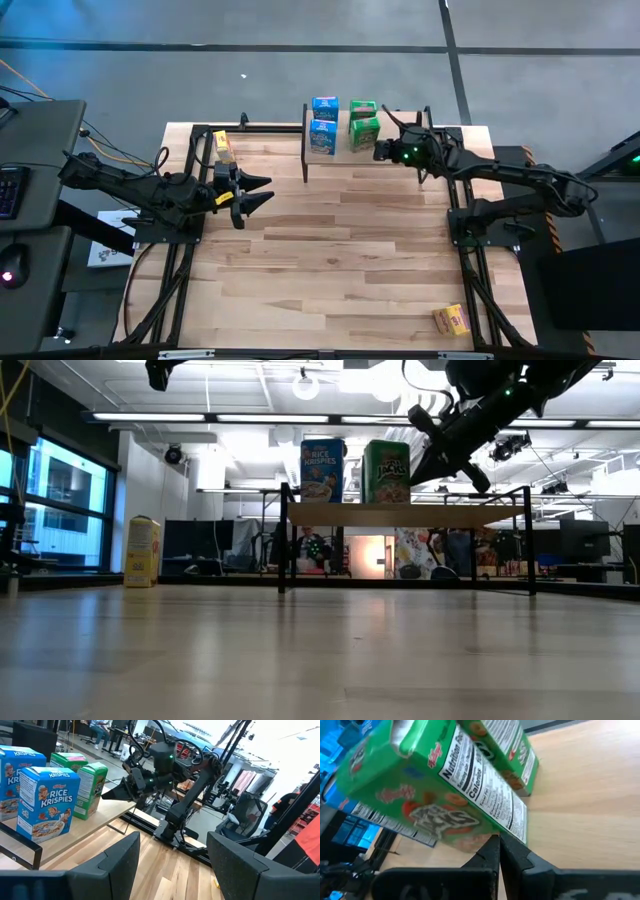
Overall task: Stack cereal on shelf
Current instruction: Put the green cereal box on the shelf, then put the bottom yellow cereal box on the shelf
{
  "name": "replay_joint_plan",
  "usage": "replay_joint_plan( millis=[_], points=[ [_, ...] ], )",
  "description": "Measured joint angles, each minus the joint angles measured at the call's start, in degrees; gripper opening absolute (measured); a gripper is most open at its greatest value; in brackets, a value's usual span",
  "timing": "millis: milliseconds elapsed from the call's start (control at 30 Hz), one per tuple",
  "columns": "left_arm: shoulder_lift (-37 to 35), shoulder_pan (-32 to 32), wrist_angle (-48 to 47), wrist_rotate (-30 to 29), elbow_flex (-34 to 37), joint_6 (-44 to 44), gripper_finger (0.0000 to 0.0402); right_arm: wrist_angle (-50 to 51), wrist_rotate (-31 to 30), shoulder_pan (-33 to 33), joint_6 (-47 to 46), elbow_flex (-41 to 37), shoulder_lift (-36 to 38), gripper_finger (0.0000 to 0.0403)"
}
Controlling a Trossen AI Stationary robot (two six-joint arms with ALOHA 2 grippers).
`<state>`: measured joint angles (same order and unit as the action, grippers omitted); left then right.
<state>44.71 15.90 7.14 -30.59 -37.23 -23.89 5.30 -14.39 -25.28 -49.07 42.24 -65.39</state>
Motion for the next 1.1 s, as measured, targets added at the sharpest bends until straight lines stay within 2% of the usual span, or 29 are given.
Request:
replay_joint_plan(
  millis=[133, 267, 433, 667, 900, 1000, 1100],
  points=[
    [0.0, 0.0, 0.0, 0.0, 0.0, 0.0, 0.0220, 0.3, 3.1, -0.7, 1.6, 0.0, 0.2, 0.0000],
    [0.0, 0.0, 0.0, 0.0, 0.0, -0.1, 0.0220, 5.9, 6.7, -0.7, 4.5, 0.0, 3.0, 0.0000],
    [0.0, 0.0, 0.0, 0.0, 0.0, -0.1, 0.0220, 16.5, 7.0, -0.2, 7.6, 0.0, 11.3, 0.0000],
    [0.0, 0.0, 0.0, -0.1, 0.0, -0.1, 0.0220, 18.4, 13.9, 3.4, 8.0, 0.1, 22.8, 0.0000],
    [0.0, 0.0, 0.0, -0.1, 0.0, -0.1, 0.0220, 13.1, 14.7, 6.9, 5.1, 0.1, 25.2, 0.0000],
    [0.0, 0.0, 0.0, -0.1, 0.0, -1.5, 0.0220, 3.7, 15.4, 8.4, 1.5, 0.1, 23.5, 0.0003],
    [0.0, 0.0, 0.0, -0.1, 0.0, -2.0, 0.0220, -5.8, 16.5, 9.8, 1.5, 0.1, 20.9, 0.0028]
  ],
)
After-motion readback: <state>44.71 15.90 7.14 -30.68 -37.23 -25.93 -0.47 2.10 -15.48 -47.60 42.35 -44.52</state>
